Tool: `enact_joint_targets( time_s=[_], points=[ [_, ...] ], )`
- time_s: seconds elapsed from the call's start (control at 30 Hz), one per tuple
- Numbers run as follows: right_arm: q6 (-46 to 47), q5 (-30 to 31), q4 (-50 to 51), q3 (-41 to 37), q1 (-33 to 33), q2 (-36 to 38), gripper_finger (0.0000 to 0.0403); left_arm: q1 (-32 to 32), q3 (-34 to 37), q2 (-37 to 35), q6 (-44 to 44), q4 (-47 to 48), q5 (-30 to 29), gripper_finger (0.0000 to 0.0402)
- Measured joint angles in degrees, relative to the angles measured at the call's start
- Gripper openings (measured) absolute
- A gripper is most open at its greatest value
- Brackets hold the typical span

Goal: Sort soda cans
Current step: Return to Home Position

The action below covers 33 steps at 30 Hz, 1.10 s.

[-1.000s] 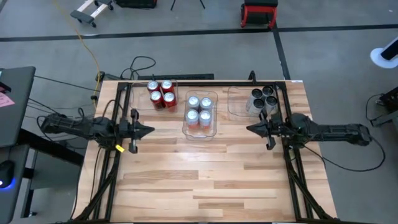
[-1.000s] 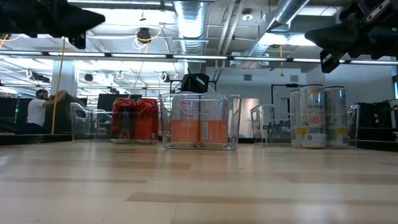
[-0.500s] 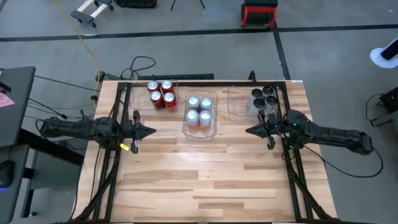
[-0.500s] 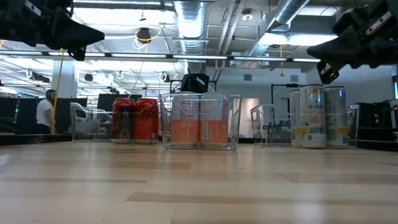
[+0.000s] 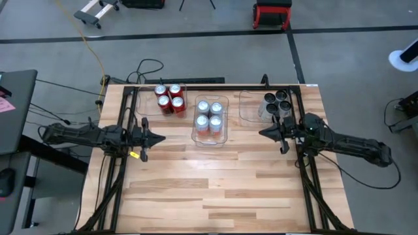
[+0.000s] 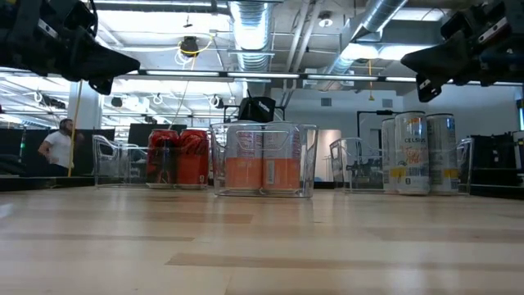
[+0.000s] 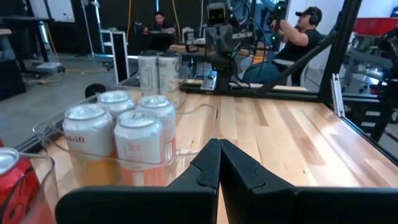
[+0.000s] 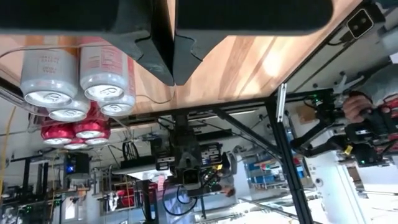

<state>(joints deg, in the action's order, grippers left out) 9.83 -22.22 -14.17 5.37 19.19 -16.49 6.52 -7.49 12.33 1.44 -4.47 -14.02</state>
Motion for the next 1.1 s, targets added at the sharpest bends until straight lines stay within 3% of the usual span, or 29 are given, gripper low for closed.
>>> enact_joint_targets(
  time_s=[0.37, 0.53, 0.73, 0.9, 1.1],
  points=[
    [-0.2, -0.3, 2.0, 0.0, 1.4, 0.2, 0.0017, -4.4, 0.0, -6.2, 1.5, 9.8, 0.1, 0.0],
    [-1.5, -1.3, 2.2, 0.0, 2.5, 0.2, 0.0017, -4.5, 0.0, -12.1, 2.3, 11.7, 3.6, 0.0],
    [-2.8, -2.1, 3.3, -1.0, 0.1, 0.2, 0.0017, -4.5, 2.7, -12.0, 4.3, 9.7, 2.4, 0.0],
    [-0.5, -1.8, -6.1, -4.6, -1.8, 0.5, 0.0017, -4.3, 4.9, -11.6, 4.1, 5.7, 3.6, 0.0],
    [-0.8, -1.2, -4.6, -4.9, -1.1, 0.5, 0.0013, -4.3, 6.1, -12.1, 1.4, 3.3, 6.2, 0.0]
  ],
)
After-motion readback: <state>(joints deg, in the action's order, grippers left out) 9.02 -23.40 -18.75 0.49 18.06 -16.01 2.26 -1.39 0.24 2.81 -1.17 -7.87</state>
